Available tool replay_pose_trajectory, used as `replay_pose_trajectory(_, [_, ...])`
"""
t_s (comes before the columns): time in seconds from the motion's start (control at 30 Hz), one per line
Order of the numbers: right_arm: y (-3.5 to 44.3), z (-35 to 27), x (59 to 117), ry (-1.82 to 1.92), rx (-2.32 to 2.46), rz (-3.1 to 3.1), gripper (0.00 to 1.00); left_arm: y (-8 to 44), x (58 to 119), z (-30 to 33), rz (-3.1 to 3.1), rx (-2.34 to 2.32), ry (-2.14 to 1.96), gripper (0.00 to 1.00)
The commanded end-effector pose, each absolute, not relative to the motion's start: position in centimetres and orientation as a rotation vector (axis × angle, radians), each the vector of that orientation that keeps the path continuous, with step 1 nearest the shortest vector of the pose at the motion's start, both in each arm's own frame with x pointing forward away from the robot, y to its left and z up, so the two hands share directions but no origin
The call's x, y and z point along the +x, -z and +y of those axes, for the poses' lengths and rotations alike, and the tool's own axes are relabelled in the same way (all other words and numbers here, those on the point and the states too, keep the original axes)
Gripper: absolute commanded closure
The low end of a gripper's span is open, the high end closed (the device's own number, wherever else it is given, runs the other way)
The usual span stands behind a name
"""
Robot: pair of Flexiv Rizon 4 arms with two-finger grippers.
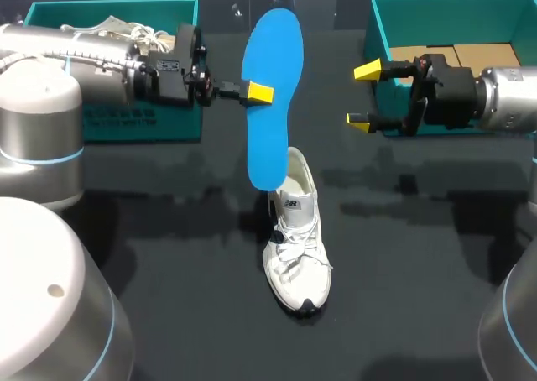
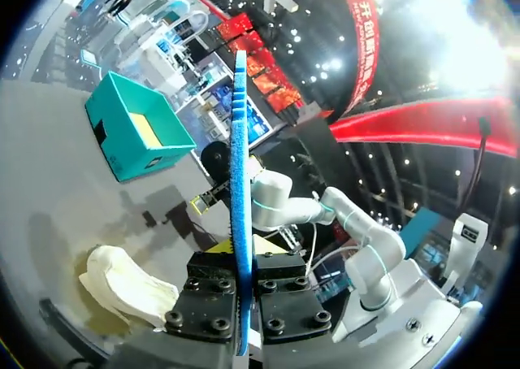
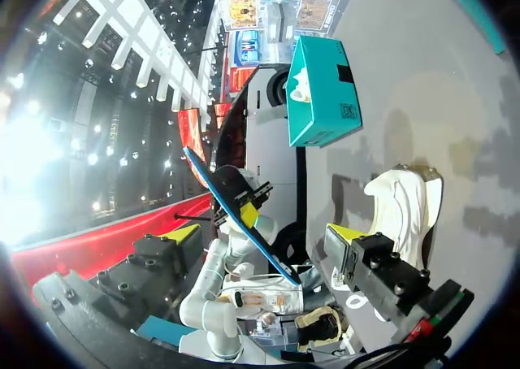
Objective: Take the shoe out of the shoebox, open the shoe tongue, remove and reinsert the insole, then place the shoe into the shoebox
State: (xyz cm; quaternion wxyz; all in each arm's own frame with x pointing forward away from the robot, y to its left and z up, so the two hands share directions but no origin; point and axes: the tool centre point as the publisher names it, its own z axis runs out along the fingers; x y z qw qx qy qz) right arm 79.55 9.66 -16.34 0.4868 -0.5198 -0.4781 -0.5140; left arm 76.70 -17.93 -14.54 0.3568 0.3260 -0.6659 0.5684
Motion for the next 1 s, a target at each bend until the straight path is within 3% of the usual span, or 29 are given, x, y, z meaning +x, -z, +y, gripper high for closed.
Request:
replay_pose_trajectory(0.03, [16.3,9.6,79.5,1.249,-1.267,-1.164,0.00,15.8,77.2,-18.6,-1.655,0.921,-1.416,1.00])
replay_pose_trajectory(1.0, [16.3,9.6,79.5,1.249,-1.267,-1.164,0.00,20.0,79.6,-19.1,-1.215,1.335,-1.236,1.00])
